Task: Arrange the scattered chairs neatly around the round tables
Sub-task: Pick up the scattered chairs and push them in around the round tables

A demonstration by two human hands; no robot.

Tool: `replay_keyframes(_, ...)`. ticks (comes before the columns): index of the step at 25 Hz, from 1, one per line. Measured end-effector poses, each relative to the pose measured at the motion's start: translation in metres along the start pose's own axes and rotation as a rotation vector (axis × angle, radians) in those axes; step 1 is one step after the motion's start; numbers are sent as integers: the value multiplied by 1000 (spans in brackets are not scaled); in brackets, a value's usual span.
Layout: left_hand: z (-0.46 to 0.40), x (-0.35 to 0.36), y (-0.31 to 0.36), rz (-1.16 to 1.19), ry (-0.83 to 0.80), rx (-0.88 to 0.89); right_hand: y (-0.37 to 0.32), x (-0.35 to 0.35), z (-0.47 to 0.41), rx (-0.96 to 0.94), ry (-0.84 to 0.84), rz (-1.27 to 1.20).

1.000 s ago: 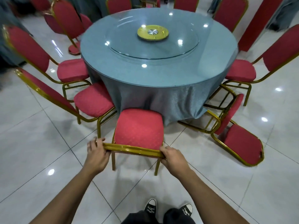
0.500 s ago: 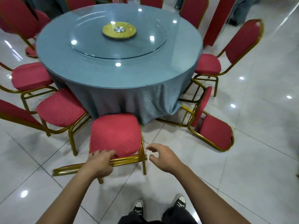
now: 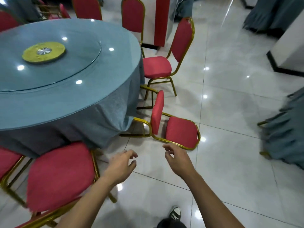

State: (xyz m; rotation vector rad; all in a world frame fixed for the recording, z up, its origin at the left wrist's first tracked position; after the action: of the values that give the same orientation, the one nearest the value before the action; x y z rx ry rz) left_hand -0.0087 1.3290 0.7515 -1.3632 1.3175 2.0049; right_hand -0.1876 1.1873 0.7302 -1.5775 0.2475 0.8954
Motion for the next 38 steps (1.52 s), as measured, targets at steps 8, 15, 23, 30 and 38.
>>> replay_keyframes(8,-121,80,170,116,99,-11,105,-130,-143,24,63,-27)
replay_keyframes(15,-288,115,239,180,159,-72,129,-180,-333,2,31,20)
replay_keyframes(23,-449,117,295,194,237,-185,125,-210,-511,-68,-94,50)
replay_keyframes(30,-523,152,299,210,474,-562,135,-161,-654,-353,-456,154)
replay_keyframes(38,-487,280,348,370,782,-1099,220,-119,-727,-562,-830,292)
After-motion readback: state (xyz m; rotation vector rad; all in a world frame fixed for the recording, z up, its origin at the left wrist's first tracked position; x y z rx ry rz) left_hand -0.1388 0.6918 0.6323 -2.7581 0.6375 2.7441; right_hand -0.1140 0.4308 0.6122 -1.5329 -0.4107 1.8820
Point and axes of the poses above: each hand's wrist, its own z-axis away from the middle knuckle, its own x-axis out of the palm, y = z × x, the point moved 10 cm from there along -z, towards the middle knuckle, and after that the axes turned 15 degrees about y, right-handed, at the moved point
